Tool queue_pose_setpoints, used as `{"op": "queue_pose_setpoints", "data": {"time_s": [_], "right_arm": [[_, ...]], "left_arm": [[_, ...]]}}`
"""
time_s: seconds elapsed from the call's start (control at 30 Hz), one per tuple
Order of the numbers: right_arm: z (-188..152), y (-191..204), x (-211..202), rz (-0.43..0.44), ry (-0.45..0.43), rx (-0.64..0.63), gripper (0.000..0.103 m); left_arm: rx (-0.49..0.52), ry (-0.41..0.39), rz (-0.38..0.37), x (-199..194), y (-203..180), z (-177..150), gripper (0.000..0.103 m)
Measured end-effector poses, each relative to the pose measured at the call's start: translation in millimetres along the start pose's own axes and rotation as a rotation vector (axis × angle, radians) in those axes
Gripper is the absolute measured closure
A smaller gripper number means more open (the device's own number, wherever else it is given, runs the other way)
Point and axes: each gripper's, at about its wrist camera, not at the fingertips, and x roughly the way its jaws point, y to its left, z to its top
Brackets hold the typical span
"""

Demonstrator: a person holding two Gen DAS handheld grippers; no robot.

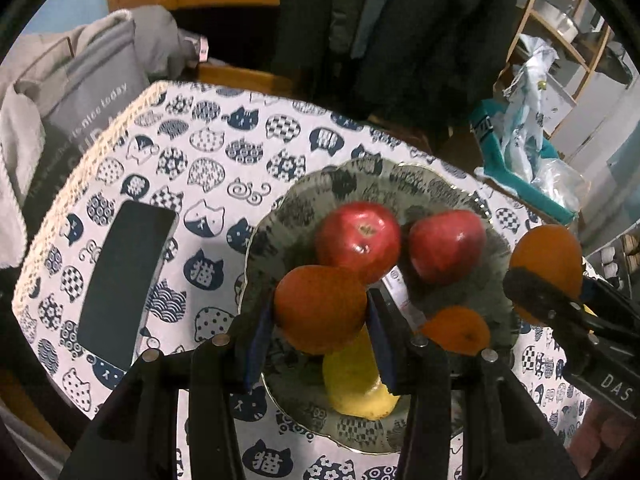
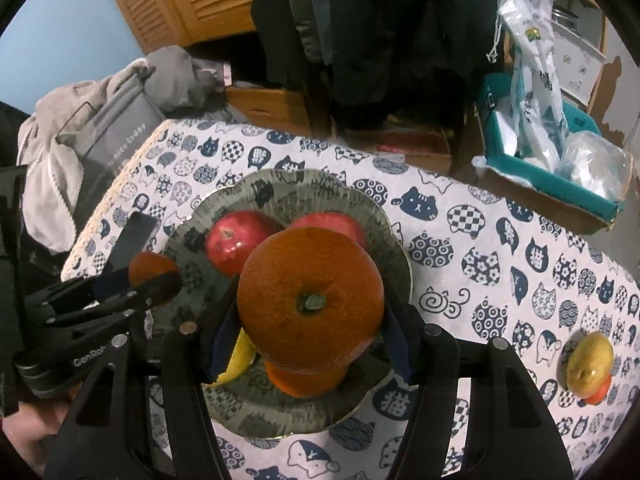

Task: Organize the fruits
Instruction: 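Lower both held oranges into the bowl and open both grippers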

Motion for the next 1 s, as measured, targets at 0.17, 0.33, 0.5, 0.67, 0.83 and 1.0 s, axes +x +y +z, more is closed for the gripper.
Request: {"op": "queue_pose_setpoints", "data": {"time_s": [0.17, 0.33, 0.5, 0.67, 0.83, 1.0], "right_arm": [[0, -1, 6, 0.011, 0.013, 0.013, 0.040], [1, 0, 10, 0.020, 0.019, 0.017, 0.040], [1, -2, 13, 0.034, 0.029, 0.029, 0.040], [4, 2, 18, 0.054, 0.039, 0.031, 0.040], [4, 14, 29, 0.054, 0.061, 0.002, 0.040], [2, 29, 40, 0.049, 0.089, -0.028, 0.040]], "left_arm": [[0.001, 0.033, 0.004, 10, 1, -2, 0.057], [-0.003, 0.054, 0.002, 17, 4, -4, 0.056], [-0.029, 0.044, 0.005, 15, 10, -2, 0.037], [-0.049, 0.021, 0.005, 1, 16, -1, 0.037], [-0.062, -0.005, 0.032, -13, 26, -1, 0.037], [-0.079, -0.014, 0.055, -21, 40, -2, 0.037]]}}
